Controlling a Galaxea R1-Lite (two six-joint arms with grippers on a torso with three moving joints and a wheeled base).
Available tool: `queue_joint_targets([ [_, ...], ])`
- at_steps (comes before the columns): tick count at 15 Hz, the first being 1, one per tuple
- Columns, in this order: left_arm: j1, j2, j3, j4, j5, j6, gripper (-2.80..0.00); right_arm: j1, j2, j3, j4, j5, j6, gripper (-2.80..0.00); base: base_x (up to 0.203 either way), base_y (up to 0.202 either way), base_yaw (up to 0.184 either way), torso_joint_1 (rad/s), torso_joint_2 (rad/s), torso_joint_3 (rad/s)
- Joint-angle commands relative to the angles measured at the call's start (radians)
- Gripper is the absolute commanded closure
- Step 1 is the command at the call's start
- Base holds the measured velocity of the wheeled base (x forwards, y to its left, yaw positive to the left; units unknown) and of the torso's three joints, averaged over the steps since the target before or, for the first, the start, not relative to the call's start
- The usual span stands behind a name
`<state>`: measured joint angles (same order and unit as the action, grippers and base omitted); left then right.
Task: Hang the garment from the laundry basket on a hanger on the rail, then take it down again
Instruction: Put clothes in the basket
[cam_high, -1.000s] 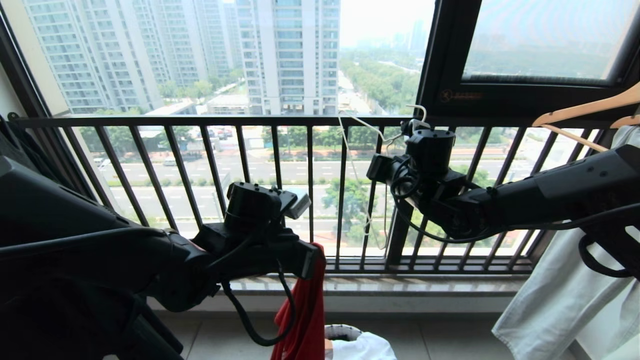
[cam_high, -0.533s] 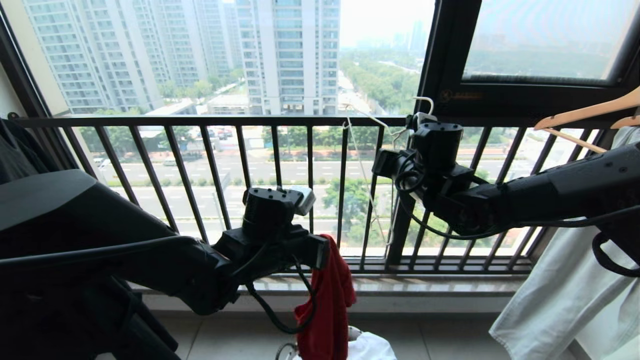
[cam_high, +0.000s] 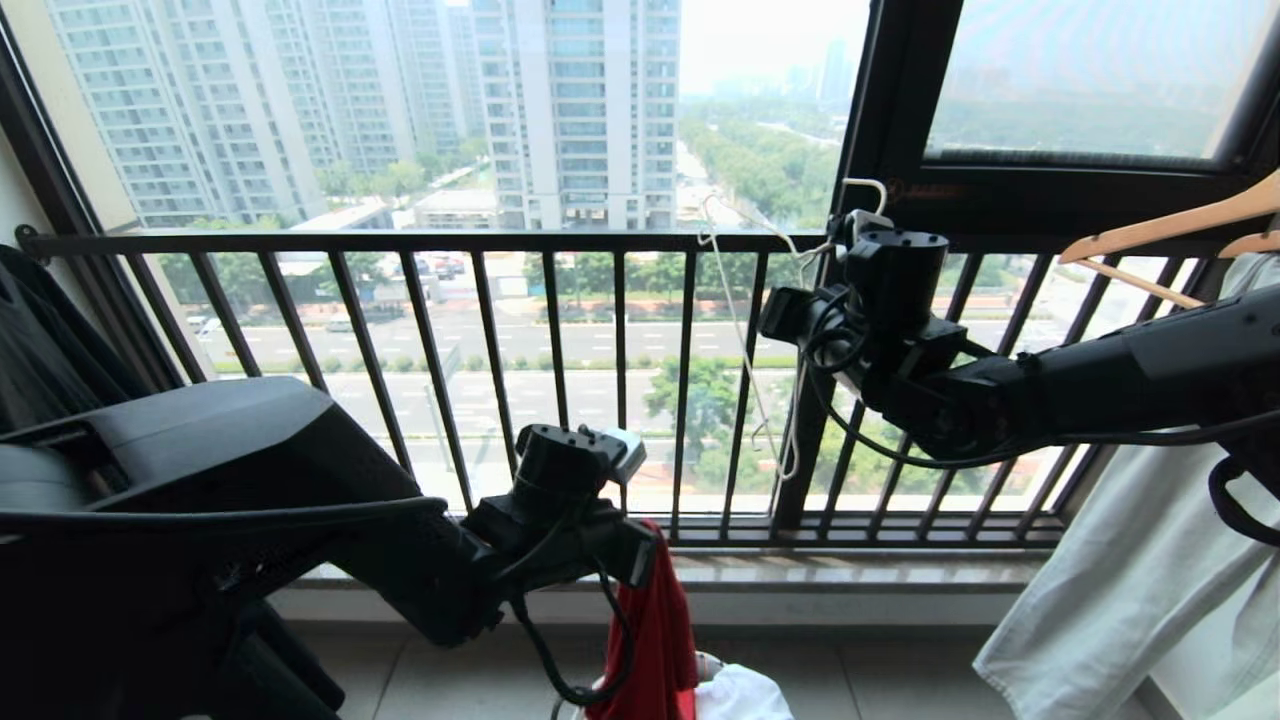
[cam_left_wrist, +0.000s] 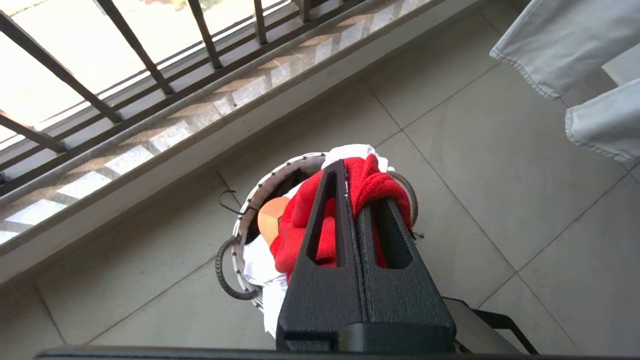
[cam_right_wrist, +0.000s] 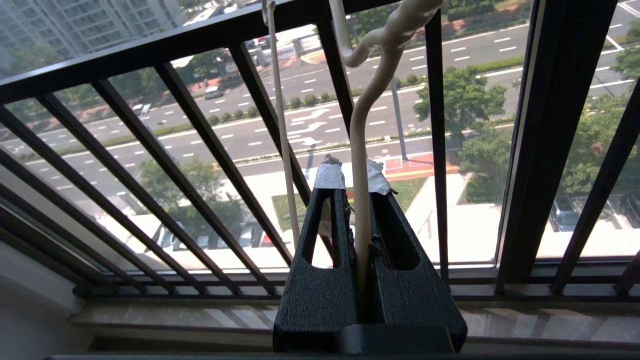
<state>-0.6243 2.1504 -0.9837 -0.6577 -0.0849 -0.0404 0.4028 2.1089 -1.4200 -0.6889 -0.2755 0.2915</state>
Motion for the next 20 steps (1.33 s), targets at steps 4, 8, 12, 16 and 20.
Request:
queue_joint_targets([
  [4, 0.009, 0.141, -0.023, -0.033, 0.059, 0.064, 0.00, -0.001, -0.012, 0.001, -0.004, -0.001, 0.002, 0.00, 0.000, 0.000, 0.000, 0.000, 0.00, 0.000],
  [8, 0.006, 0.212, -0.063, -0.034, 0.158, 0.106, 0.00, -0.001, -0.014, 0.001, -0.004, -0.001, 0.001, 0.00, 0.000, 0.000, 0.000, 0.000, 0.00, 0.000],
  [12, -0.005, 0.234, -0.060, -0.034, 0.160, 0.109, 0.00, -0.001, -0.014, 0.003, -0.004, -0.001, -0.012, 0.00, 0.000, 0.000, 0.000, 0.000, 0.00, 0.000],
  [16, -0.011, 0.255, -0.062, -0.034, 0.162, 0.113, -2.80, -0.001, -0.017, 0.004, -0.004, -0.001, -0.012, 0.00, 0.000, 0.000, 0.000, 0.000, 0.00, 0.000],
  [20, -0.009, 0.202, -0.021, -0.028, 0.160, 0.170, -2.80, -0.001, -0.017, 0.004, -0.004, -0.001, -0.012, 0.00, 0.000, 0.000, 0.000, 0.000, 0.00, 0.000],
])
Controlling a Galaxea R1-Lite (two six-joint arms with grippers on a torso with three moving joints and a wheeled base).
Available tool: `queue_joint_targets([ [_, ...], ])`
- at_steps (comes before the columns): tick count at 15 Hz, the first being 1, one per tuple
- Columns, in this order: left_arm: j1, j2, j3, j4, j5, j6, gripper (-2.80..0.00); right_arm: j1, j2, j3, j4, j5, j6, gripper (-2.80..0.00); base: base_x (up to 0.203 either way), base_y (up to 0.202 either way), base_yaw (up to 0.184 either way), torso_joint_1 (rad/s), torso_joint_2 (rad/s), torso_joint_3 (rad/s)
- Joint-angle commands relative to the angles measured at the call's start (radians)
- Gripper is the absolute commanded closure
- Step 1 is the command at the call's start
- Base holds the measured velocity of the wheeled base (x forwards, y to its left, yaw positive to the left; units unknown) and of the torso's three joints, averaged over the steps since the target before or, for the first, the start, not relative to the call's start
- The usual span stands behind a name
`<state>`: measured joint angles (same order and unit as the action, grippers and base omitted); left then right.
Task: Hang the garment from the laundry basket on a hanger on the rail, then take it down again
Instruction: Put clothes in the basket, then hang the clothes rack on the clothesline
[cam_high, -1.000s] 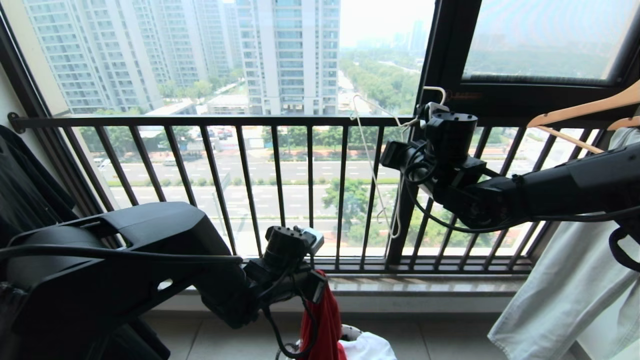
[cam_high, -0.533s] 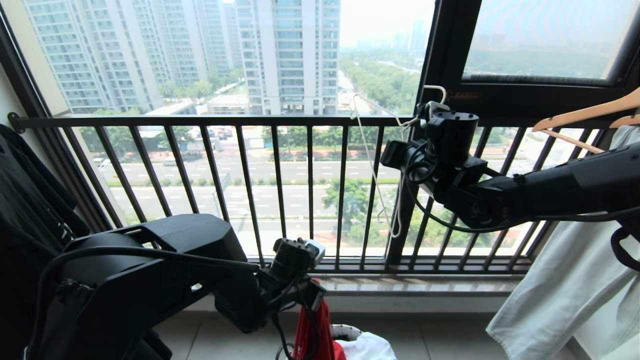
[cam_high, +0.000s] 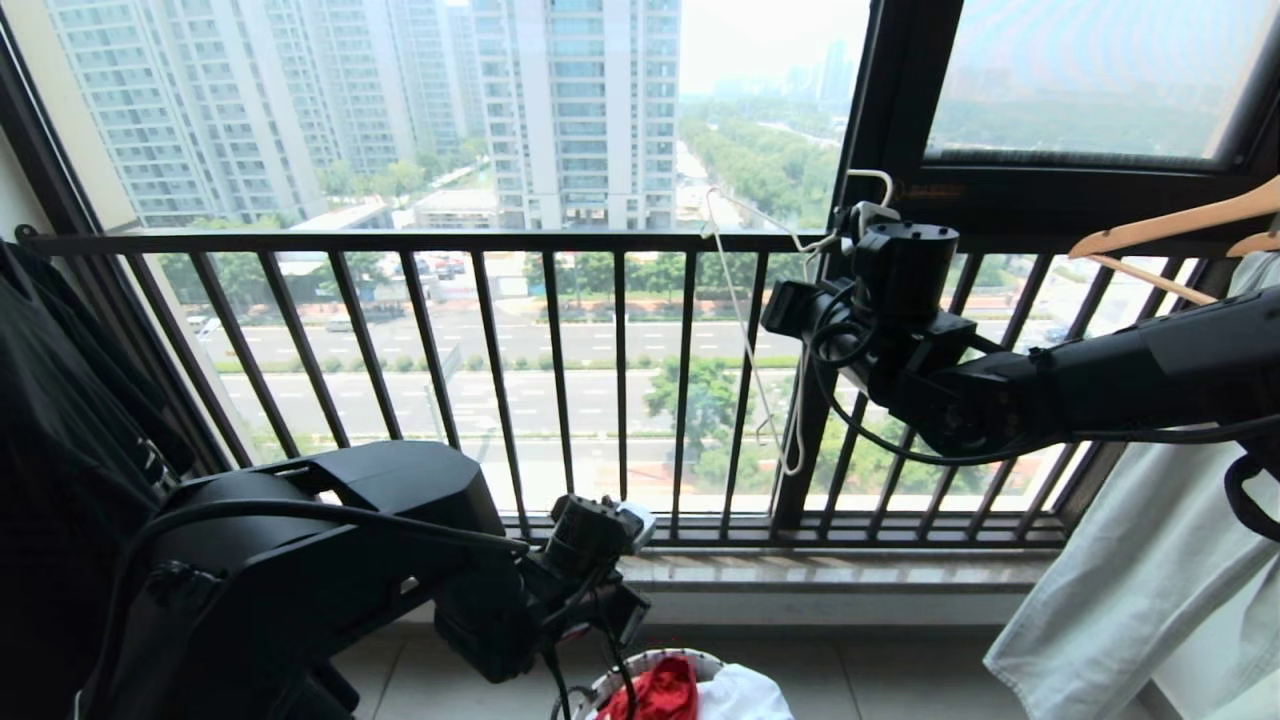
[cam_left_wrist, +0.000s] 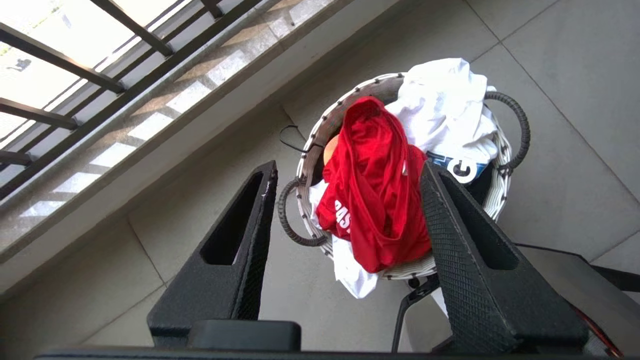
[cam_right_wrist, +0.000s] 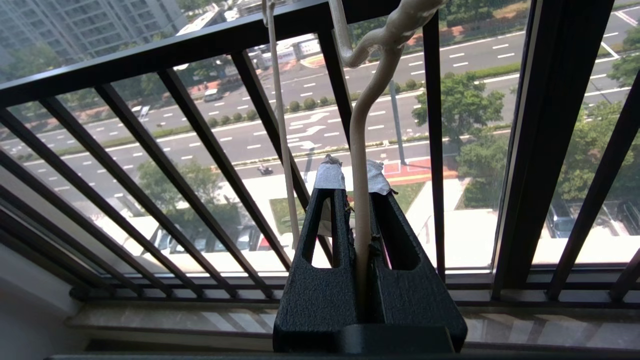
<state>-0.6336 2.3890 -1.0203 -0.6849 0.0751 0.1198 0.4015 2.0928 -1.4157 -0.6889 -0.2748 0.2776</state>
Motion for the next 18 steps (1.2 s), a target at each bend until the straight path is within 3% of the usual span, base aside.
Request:
queue_joint_targets([
  [1, 0.001, -0.081, 0.028, 0.006, 0.000, 0.015, -2.80, 0.000, 0.001, 0.000, -0.004, -0.003, 0.002, 0.00, 0.000, 0.000, 0.000, 0.000, 0.00, 0.000],
  [3, 0.000, -0.173, 0.056, 0.019, 0.000, 0.020, -2.80, 0.002, 0.006, 0.001, -0.004, -0.001, 0.002, 0.00, 0.000, 0.000, 0.000, 0.000, 0.00, 0.000],
  [4, -0.001, -0.207, 0.075, 0.020, 0.000, 0.028, 0.00, 0.002, 0.008, 0.002, -0.003, -0.001, 0.002, 0.00, 0.000, 0.000, 0.000, 0.000, 0.00, 0.000],
  [9, -0.001, -0.380, 0.114, 0.040, -0.005, 0.060, 0.00, 0.013, 0.043, 0.031, -0.006, 0.000, 0.005, 0.00, 0.000, 0.000, 0.000, 0.000, 0.00, 0.000],
  [12, -0.008, -0.492, 0.133, 0.122, -0.020, 0.062, 0.00, 0.045, 0.031, 0.085, -0.008, -0.008, 0.006, 0.00, 0.000, 0.000, 0.000, 0.000, 0.00, 0.000],
  [18, -0.012, -0.750, 0.143, 0.256, -0.037, 0.078, 0.00, 0.126, -0.146, 0.332, -0.012, -0.117, -0.027, 0.00, 0.000, 0.000, 0.000, 0.000, 0.00, 0.000],
])
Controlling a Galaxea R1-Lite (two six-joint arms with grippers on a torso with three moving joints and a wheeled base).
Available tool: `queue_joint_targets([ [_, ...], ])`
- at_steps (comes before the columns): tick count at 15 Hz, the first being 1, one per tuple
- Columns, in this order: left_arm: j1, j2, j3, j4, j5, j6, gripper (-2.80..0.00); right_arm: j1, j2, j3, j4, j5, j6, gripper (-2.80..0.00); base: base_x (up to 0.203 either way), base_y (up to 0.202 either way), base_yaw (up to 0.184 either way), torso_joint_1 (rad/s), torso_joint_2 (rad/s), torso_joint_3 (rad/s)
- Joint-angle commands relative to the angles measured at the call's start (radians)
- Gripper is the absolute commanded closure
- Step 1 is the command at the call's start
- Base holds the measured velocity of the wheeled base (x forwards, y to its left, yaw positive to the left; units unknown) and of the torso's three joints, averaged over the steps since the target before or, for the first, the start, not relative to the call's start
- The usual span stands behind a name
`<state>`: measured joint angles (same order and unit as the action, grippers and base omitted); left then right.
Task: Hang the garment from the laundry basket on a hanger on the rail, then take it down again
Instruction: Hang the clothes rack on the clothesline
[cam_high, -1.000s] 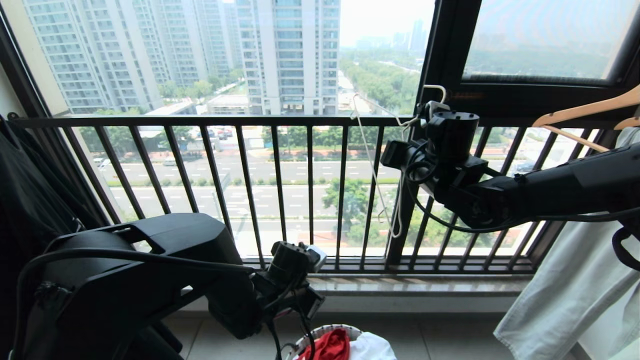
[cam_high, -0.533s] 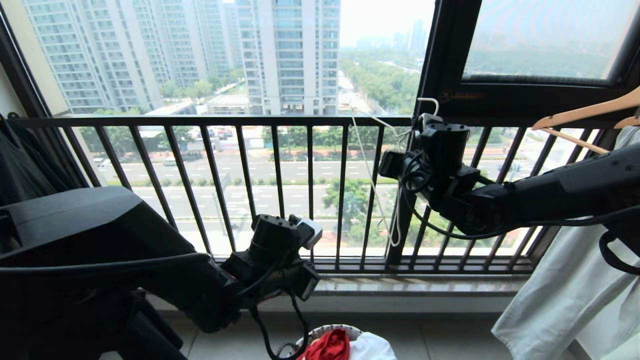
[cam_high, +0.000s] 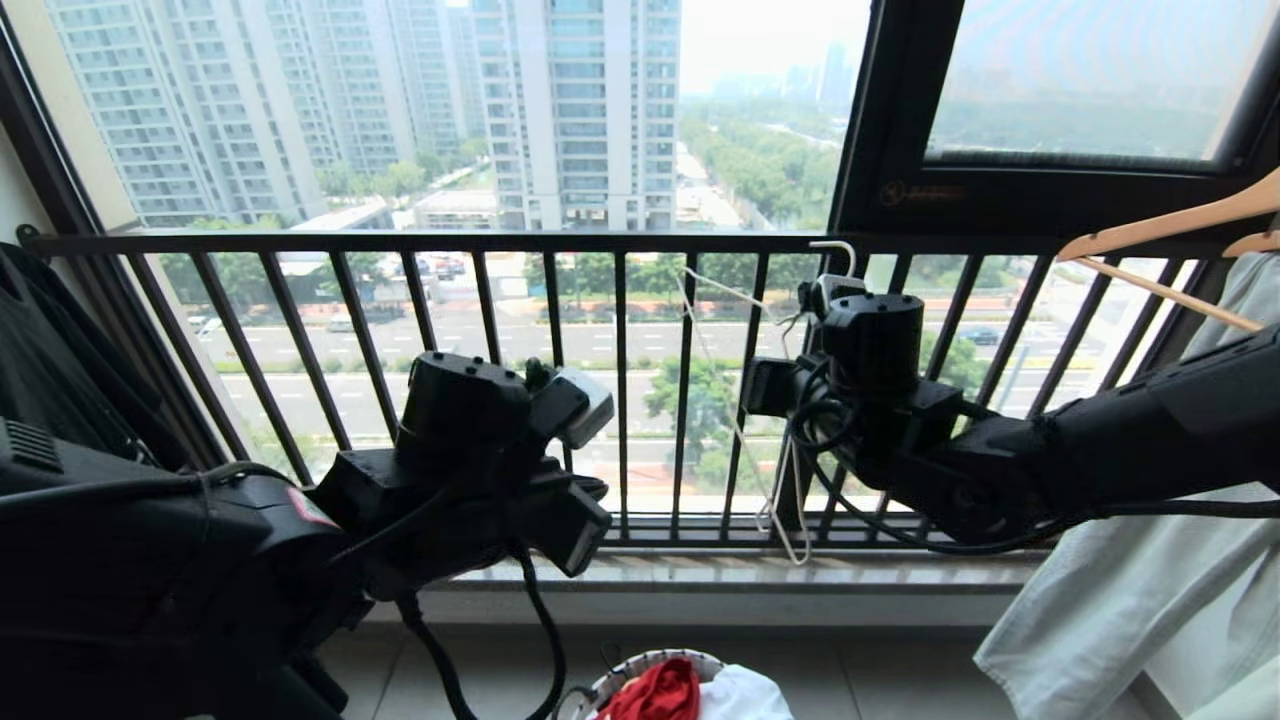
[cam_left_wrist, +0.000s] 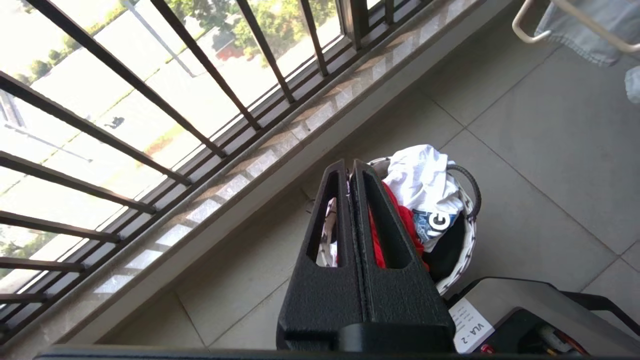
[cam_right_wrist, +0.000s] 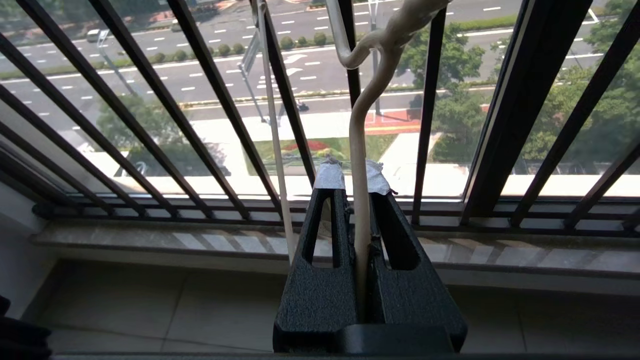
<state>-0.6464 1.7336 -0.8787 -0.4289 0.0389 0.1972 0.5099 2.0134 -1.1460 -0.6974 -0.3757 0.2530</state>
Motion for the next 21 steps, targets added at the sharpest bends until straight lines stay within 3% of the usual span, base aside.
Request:
queue_joint_targets([
  [1, 0.002, -0.126, 0.002, 0.001, -0.002, 0.001, 0.00, 0.035, -0.113, 0.118, -0.004, -0.029, -0.005, 0.00, 0.000, 0.000, 0.000, 0.000, 0.00, 0.000],
  [7, 0.003, -0.249, 0.004, -0.002, -0.002, -0.004, 0.00, 0.087, -0.407, 0.284, -0.001, -0.150, -0.152, 0.00, 0.000, 0.000, 0.000, 0.000, 0.00, 0.000],
  [12, 0.004, -0.319, 0.010, 0.008, -0.002, 0.001, 0.00, 0.116, -0.675, 0.424, -0.002, -0.223, -0.425, 0.00, 0.000, 0.000, 0.000, 0.000, 0.00, 0.000],
  [15, 0.004, -0.331, 0.019, 0.006, -0.001, 0.006, 0.00, 0.117, -0.719, 0.391, -0.004, -0.251, -0.561, 0.00, 0.000, 0.000, 0.000, 0.000, 0.00, 0.000],
  [19, 0.004, -0.376, 0.027, 0.006, -0.001, 0.007, 0.00, 0.076, -0.709, 0.226, 0.060, -0.259, -0.582, 0.00, 0.000, 0.000, 0.000, 0.000, 0.00, 0.000],
  [21, 0.005, -0.398, 0.027, 0.006, -0.001, 0.007, 0.00, 0.009, -0.696, 0.156, 0.100, -0.259, -0.587, 0.00, 0.000, 0.000, 0.000, 0.000, 0.00, 0.000],
])
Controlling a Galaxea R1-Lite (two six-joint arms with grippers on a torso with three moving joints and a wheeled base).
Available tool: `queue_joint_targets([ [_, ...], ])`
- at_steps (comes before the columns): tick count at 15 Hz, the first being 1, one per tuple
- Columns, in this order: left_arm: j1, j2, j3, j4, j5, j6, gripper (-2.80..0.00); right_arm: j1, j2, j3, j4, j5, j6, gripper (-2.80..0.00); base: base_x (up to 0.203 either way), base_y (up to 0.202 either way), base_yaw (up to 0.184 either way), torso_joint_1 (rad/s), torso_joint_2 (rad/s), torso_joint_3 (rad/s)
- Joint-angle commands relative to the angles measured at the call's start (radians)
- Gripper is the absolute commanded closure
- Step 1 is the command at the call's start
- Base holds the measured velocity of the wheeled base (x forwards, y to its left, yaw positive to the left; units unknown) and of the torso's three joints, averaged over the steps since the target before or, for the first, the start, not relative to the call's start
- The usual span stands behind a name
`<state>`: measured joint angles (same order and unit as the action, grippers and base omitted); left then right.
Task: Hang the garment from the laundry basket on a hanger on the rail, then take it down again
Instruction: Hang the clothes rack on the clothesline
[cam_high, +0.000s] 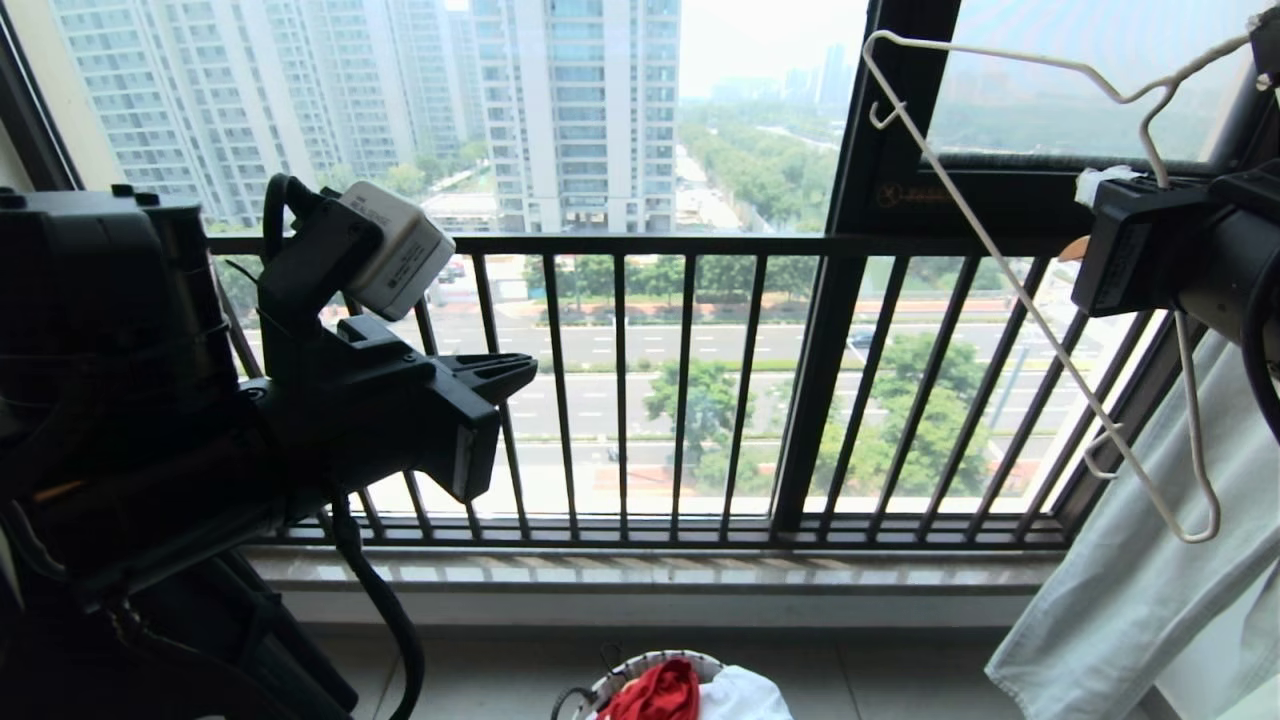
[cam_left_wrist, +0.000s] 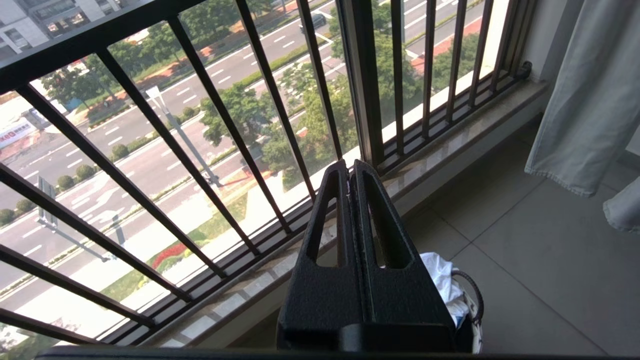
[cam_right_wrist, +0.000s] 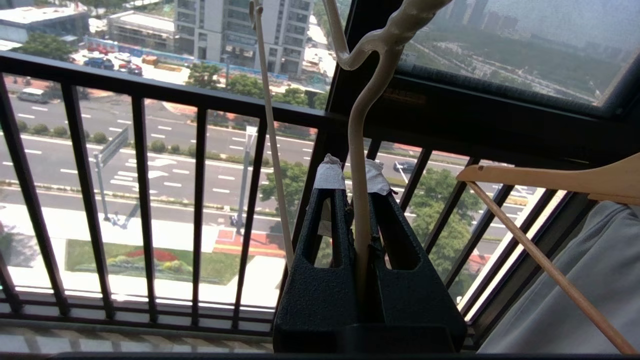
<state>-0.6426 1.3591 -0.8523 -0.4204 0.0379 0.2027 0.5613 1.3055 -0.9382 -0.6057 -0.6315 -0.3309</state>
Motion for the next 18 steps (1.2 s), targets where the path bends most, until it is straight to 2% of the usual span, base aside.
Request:
queue_joint_targets([
  [1, 0.001, -0.031, 0.001, -0.003, 0.000, 0.001, 0.00, -0.070, 0.017, -0.071, 0.014, -0.003, -0.003, 0.00, 0.000, 0.000, 0.000, 0.000, 0.00, 0.000],
  [7, 0.015, -0.067, 0.001, -0.004, 0.000, 0.001, 0.00, -0.154, 0.082, -0.133, 0.044, -0.002, -0.003, 0.00, 0.000, 0.000, 0.000, 0.000, 0.00, 0.000],
  [18, 0.015, -0.083, 0.001, -0.003, 0.000, 0.001, 0.00, -0.230, 0.148, -0.151, 0.047, 0.003, -0.004, 0.00, 0.000, 0.000, 0.000, 0.000, 0.00, 0.000],
])
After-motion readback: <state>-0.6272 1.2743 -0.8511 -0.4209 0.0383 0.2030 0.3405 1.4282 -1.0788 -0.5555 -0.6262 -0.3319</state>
